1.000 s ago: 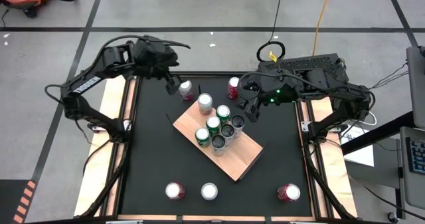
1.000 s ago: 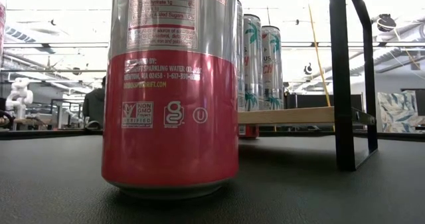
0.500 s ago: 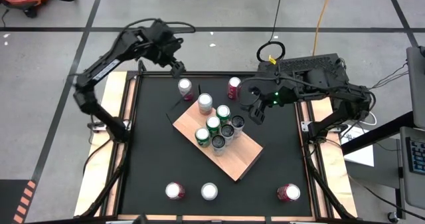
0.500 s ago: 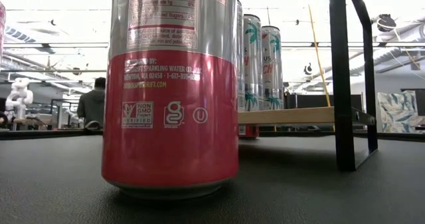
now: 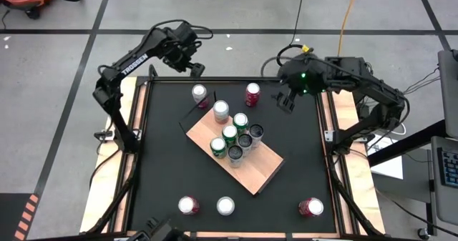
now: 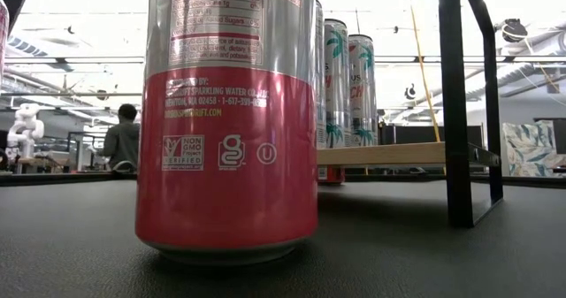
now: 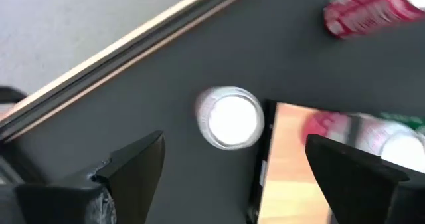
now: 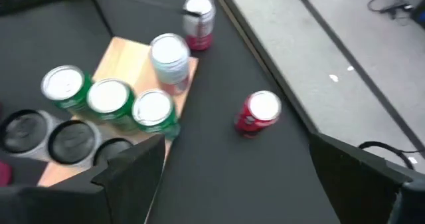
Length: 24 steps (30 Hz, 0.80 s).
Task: Place canned beverage on shelf
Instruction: Put the top white and pink soda can aligned with the other white and pink soda can
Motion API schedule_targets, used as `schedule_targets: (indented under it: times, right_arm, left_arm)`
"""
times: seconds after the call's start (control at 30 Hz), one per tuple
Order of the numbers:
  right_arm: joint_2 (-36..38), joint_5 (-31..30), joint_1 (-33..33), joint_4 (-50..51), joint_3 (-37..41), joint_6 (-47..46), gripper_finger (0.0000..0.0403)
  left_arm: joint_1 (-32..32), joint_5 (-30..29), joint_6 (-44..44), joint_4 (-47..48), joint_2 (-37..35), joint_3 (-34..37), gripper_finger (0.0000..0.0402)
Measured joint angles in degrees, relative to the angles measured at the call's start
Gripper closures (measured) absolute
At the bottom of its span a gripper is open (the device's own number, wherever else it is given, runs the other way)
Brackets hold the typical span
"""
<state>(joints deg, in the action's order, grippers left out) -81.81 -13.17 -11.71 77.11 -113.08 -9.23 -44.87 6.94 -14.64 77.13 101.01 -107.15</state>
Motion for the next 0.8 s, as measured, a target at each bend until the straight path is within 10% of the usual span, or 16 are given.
schedule_targets:
  times: [0.4,0.8]
  right_arm:
    - [1.5,1.4,-4.1,-0.1,0.0,-1.4,0.0051]
    - [1.1,7.4,1.9,-0.1,0.0,-25.4,0.0051]
  left_arm:
    - [-6.7,7.5,-1.1,-2.7,0.2,0.0,0.004]
    - [-8.0,13.0,15.0,-3.2,0.2,0.0,0.004]
